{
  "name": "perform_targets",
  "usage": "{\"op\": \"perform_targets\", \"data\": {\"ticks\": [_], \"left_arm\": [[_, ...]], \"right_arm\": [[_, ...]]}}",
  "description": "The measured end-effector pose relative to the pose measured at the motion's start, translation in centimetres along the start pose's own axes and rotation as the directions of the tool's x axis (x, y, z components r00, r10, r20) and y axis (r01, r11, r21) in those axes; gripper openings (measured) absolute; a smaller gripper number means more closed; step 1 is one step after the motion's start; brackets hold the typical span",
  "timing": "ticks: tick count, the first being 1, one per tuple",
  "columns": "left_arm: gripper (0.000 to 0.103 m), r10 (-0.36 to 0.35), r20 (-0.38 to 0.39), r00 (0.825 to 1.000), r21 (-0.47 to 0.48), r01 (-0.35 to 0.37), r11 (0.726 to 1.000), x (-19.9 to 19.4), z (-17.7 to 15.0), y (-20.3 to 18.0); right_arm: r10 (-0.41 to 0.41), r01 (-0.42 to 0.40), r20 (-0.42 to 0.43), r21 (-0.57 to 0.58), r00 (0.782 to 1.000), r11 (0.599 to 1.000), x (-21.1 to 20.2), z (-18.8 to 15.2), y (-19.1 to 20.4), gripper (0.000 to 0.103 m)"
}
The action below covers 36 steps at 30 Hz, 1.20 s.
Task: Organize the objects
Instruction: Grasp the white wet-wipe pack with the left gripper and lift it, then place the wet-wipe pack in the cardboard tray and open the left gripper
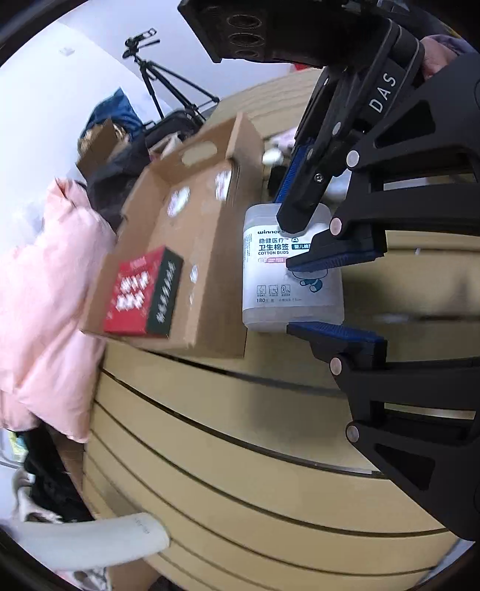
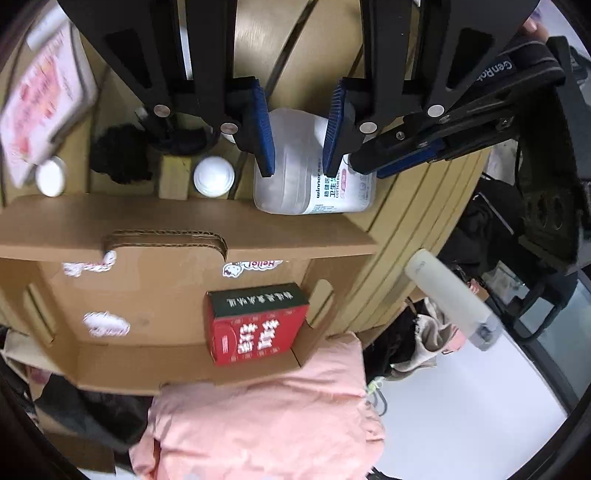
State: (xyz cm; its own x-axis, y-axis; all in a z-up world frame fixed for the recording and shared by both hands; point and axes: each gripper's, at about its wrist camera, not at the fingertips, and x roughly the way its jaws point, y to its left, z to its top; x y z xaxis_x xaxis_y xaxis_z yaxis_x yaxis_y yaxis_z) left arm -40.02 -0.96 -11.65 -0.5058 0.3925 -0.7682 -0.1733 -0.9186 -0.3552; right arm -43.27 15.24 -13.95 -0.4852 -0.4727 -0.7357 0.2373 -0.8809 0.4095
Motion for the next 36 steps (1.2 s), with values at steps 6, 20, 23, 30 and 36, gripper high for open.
{"op": "perform_targets", "data": {"ticks": [6,20,23,30,36], "left_arm": [[0.024,-0.019,0.045,0.999,0.062,0.016,0.998,-6.8,-4.2,-6.2],[0.024,-0.127,-0.018,0.992,0.140,0.128,0.982,-4.2,5.8,-15.2],[0.024,-0.144,-0.051,0.988,0.126,0.150,0.981,-0.5,9.8,-15.7],[0.024,-0.108,-0.154,0.982,0.052,0.117,0.992,12.2,17.2,-14.1],[0.019,-0.034,-0.226,0.974,0.038,0.044,0.998,20.6,19.6,-13.8]], "right_arm": [[0.031,-0.031,0.074,-0.009,0.997,0.999,-8.9,-3.6,1.2,0.029],[-0.022,0.024,0.221,-0.006,0.975,1.000,-19.7,1.9,-2.7,0.029],[-0.055,0.055,0.197,0.006,0.979,0.998,-18.2,7.0,-5.3,0.029],[-0.092,0.088,0.080,0.057,0.993,0.994,-9.3,15.6,-13.5,0.029],[-0.174,0.175,-0.021,0.083,0.985,0.981,-1.3,18.1,-19.3,0.029]]}}
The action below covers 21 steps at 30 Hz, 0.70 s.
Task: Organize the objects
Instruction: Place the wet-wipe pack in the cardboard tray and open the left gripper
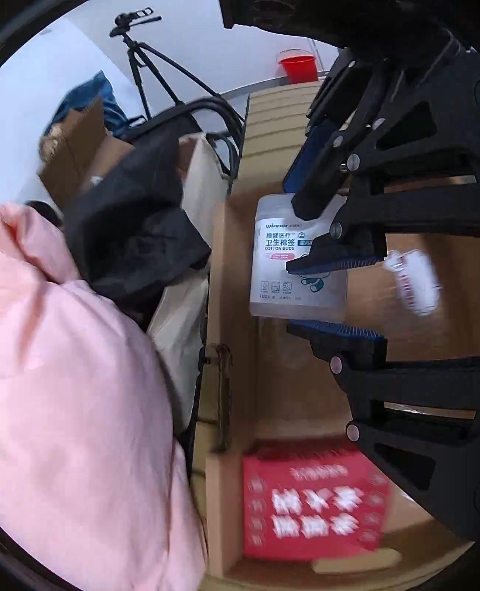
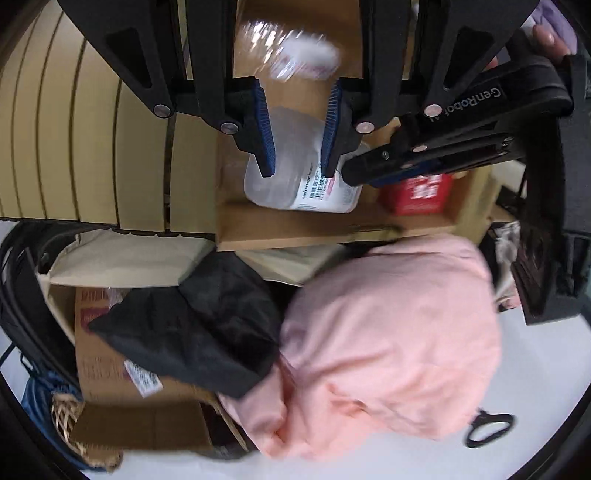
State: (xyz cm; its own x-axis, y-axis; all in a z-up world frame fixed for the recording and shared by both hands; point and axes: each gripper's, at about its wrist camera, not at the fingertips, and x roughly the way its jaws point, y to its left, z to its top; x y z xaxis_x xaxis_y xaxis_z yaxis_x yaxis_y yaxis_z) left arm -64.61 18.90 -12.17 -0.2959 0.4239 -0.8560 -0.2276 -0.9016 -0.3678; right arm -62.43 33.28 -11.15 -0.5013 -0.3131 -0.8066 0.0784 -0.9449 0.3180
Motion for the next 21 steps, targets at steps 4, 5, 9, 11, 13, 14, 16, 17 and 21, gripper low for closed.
{"op": "perform_targets", "data": {"ticks": [4,5,9,11,13,14,16,17,21], "left_arm": [[0.032,0.030,0.007,1.000,-0.012,-0.030,0.999,1.1,-0.4,0.8],[0.036,0.046,0.024,0.999,-0.003,-0.046,0.999,0.5,-0.7,0.8],[0.055,0.047,0.068,0.997,0.054,-0.051,0.997,-3.2,-2.0,0.1],[0.068,0.076,0.101,0.992,0.089,-0.085,0.992,-6.0,-3.5,-0.2],[0.072,0.117,0.135,0.984,0.139,-0.135,0.981,-9.4,-5.8,-0.6],[0.079,0.140,0.156,0.978,0.165,-0.165,0.972,-11.2,-7.1,-0.7],[0.089,0.195,0.199,0.960,0.185,-0.232,0.955,-14.6,-9.3,-0.9],[0.092,0.230,0.237,0.944,0.190,-0.278,0.942,-17.4,-11.4,-0.9],[0.101,0.309,0.332,0.891,0.159,-0.376,0.913,-25.0,-17.9,-0.4]], "right_arm": [[-0.008,0.009,-0.018,0.039,1.000,0.999,2.3,0.5,-1.6,0.029],[0.004,-0.003,-0.015,0.043,1.000,0.999,2.4,0.5,-1.7,0.029],[0.019,-0.019,0.002,0.063,1.000,0.998,1.2,0.4,-1.8,0.030],[-0.003,0.003,0.014,0.042,1.000,0.999,-0.1,0.4,-1.1,0.034],[-0.016,0.016,0.026,-0.011,1.000,1.000,-2.2,-0.2,0.1,0.070],[-0.006,0.008,0.032,-0.047,0.999,0.999,-3.8,-1.0,0.8,0.086],[0.006,-0.002,0.041,-0.097,0.999,0.995,-6.5,-2.4,1.9,0.103],[0.008,-0.002,0.049,-0.121,0.999,0.993,-8.2,-3.4,2.5,0.103],[0.030,-0.012,0.101,-0.182,0.994,0.983,-16.4,-9.1,4.6,0.103]]}}
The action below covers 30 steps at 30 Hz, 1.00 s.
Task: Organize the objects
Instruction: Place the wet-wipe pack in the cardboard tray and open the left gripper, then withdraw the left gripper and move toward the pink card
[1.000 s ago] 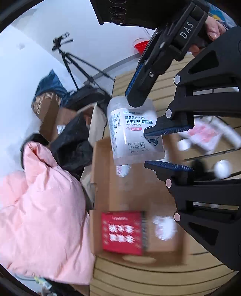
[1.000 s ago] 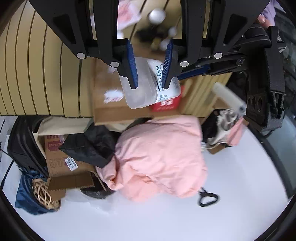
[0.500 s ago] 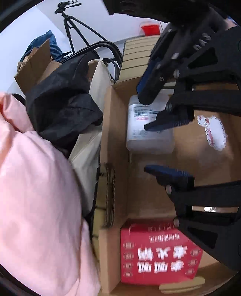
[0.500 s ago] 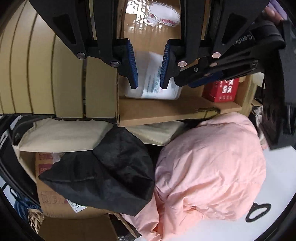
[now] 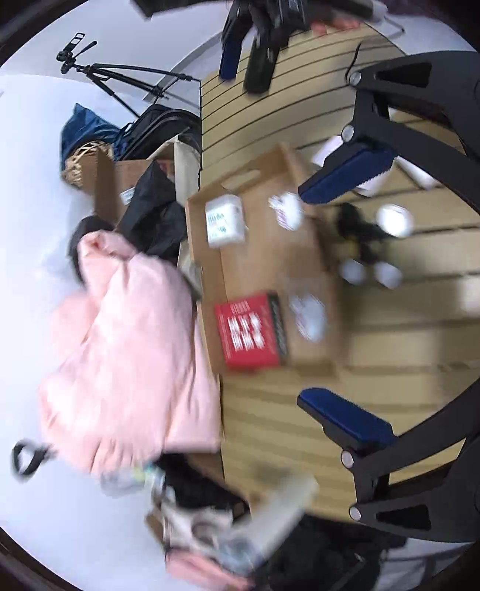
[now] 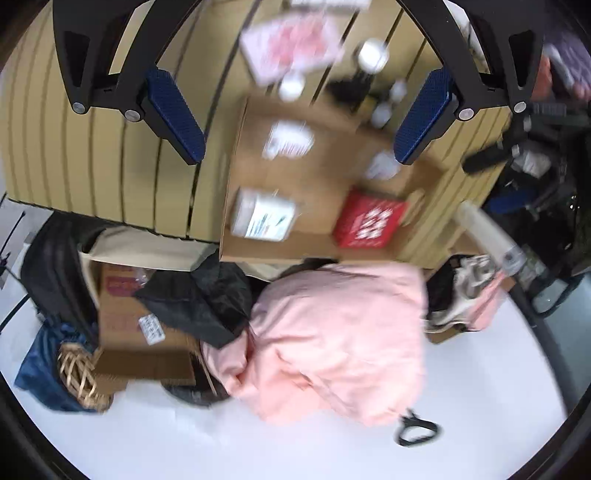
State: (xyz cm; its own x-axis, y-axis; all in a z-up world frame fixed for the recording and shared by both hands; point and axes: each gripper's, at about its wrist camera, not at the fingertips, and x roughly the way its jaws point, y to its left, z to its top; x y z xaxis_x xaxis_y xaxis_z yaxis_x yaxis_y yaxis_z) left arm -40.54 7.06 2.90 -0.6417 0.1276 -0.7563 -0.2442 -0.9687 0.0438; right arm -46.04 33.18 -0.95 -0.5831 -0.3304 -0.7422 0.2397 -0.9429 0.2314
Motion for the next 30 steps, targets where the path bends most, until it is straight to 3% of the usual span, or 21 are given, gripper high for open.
{"op": "perform_targets", "data": {"ticks": [5,8,12,16,18,20,24,30], "left_arm": [[0.103,0.155,0.058,0.986,-0.028,-0.154,0.988,-9.3,-9.7,0.8],[0.103,0.103,0.082,0.991,-0.036,-0.100,0.994,-14.7,-15.4,0.8],[0.103,0.107,0.186,0.977,-0.065,-0.096,0.993,-20.9,-20.3,0.9],[0.103,0.064,0.186,0.980,-0.139,-0.038,0.989,-23.5,-23.4,1.4],[0.103,0.080,0.163,0.983,-0.115,-0.061,0.991,-23.4,-24.3,1.0],[0.103,0.117,0.154,0.981,-0.106,-0.102,0.989,-23.1,-24.5,0.9],[0.103,0.091,0.143,0.986,-0.150,-0.069,0.986,-22.7,-24.5,1.8],[0.103,0.082,0.095,0.992,-0.157,-0.066,0.985,-21.0,-25.1,1.9]], "right_arm": [[0.027,-0.026,0.023,-0.036,0.999,0.999,-10.6,-8.7,4.2,0.103],[0.034,-0.032,0.025,-0.087,0.999,0.996,-14.9,-13.8,6.7,0.103],[-0.061,0.074,0.073,-0.188,0.995,0.979,-18.8,-21.0,10.8,0.103],[-0.110,0.134,0.120,-0.209,0.987,0.969,-19.9,-26.6,14.4,0.103],[-0.071,0.096,0.137,-0.185,0.988,0.978,-20.2,-27.6,15.3,0.103],[0.017,0.001,0.105,-0.169,0.994,0.986,-19.7,-27.8,15.9,0.103],[-0.036,0.059,0.128,-0.184,0.991,0.981,-19.2,-27.7,17.0,0.103],[0.036,-0.018,0.149,-0.120,0.988,0.993,-19.6,-28.3,15.7,0.103]]}}
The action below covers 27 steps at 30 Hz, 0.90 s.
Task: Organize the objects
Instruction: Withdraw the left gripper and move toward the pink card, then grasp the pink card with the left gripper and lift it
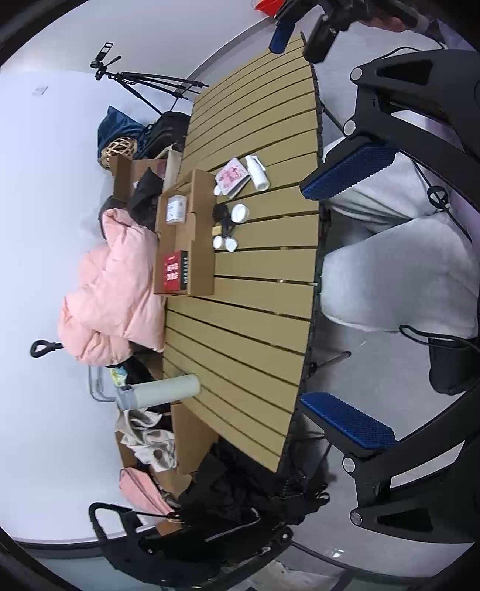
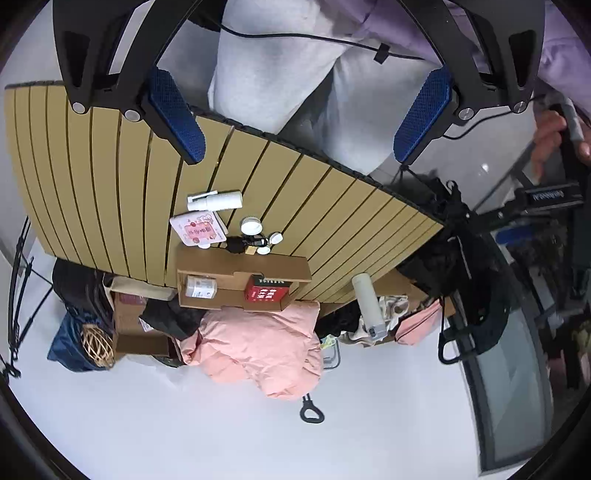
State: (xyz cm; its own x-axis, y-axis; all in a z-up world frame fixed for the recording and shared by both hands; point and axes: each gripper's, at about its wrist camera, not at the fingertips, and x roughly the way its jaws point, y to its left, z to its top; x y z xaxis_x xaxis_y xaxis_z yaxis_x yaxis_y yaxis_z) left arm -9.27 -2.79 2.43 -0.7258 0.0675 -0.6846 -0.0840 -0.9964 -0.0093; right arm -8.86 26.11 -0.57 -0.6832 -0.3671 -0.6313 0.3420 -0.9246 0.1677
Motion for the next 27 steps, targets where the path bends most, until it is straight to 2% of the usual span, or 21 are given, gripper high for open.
{"op": "perform_targets", "data": {"ticks": [4,9,11,13,14,15,16,17,18,19,20,21,23,25,27], "left_arm": [[0.103,-0.017,-0.046,0.999,0.029,0.019,0.999,2.1,-0.5,-0.8],[0.103,-0.087,-0.096,0.992,0.035,0.091,0.995,5.7,-0.1,-2.0],[0.103,-0.144,-0.087,0.986,0.047,0.148,0.988,8.4,1.2,-3.4],[0.103,-0.171,-0.105,0.980,0.040,0.175,0.984,11.1,2.5,-4.9],[0.101,-0.210,-0.125,0.970,0.025,0.215,0.976,13.0,3.3,-6.1],[0.100,-0.228,-0.150,0.962,0.000,0.231,0.973,14.6,4.0,-7.1],[0.093,-0.246,-0.172,0.954,-0.025,0.245,0.969,16.2,4.7,-8.4],[0.086,-0.275,-0.183,0.944,-0.036,0.273,0.961,17.9,5.7,-10.2],[0.085,-0.285,-0.183,0.941,-0.037,0.283,0.958,18.9,6.1,-11.3],[0.078,-0.294,-0.181,0.939,-0.040,0.291,0.956,20.1,6.7,-12.5],[0.066,-0.305,-0.189,0.934,-0.059,0.299,0.952,21.9,7.3,-14.0],[0.061,-0.305,-0.206,0.930,-0.075,0.296,0.952,23.1,7.5,-14.5],[0.046,-0.323,-0.271,0.907,-0.131,0.298,0.946,27.1,8.0,-16.3],[0.038,-0.308,-0.311,0.899,-0.153,0.273,0.950,29.6,7.9,-17.0],[0.038,-0.297,-0.351,0.888,-0.159,0.257,0.953,32.0,7.6,-17.9]], "right_arm": [[0.012,-0.012,0.006,0.021,1.000,1.000,0.3,-0.2,-0.7,0.103],[-0.020,0.022,-0.052,0.031,0.998,0.999,2.8,-0.8,-2.4,0.102],[-0.029,0.033,-0.074,0.049,0.997,0.998,4.1,-0.7,-4.2,0.096],[-0.028,0.034,-0.089,0.064,0.996,0.997,5.6,-0.1,-6.6,0.086],[-0.034,0.040,-0.102,0.059,0.994,0.997,6.5,0.5,-7.8,0.083],[-0.047,0.052,-0.114,0.043,0.992,0.998,7.5,1.2,-9.1,0.075],[-0.049,0.053,-0.122,0.029,0.991,0.998,8.4,1.9,-10.2,0.064],[-0.041,0.044,-0.134,0.017,0.990,0.999,9.6,2.7,-11.4,0.061],[-0.045,0.047,-0.149,0.011,0.988,0.999,11.1,3.5,-12.8,0.056],[-0.053,0.054,-0.160,0.003,0.986,0.999,12.3,4.2,-13.8,0.053],[-0.063,0.063,-0.174,-0.008,0.983,0.998,13.8,5.0,-14.8,0.052],[-0.069,0.069,-0.195,-0.010,0.978,0.998,15.7,5.8,-16.1,0.049],[-0.057,0.056,-0.234,-0.008,0.971,0.998,18.8,6.8,-18.0,0.045],[-0.059,0.057,-0.270,-0.018,0.961,0.998,22.2,7.4,-19.6,0.043],[-0.039,0.038,-0.303,-0.009,0.952,0.999,25.3,7.8,-21.0,0.043]]}}
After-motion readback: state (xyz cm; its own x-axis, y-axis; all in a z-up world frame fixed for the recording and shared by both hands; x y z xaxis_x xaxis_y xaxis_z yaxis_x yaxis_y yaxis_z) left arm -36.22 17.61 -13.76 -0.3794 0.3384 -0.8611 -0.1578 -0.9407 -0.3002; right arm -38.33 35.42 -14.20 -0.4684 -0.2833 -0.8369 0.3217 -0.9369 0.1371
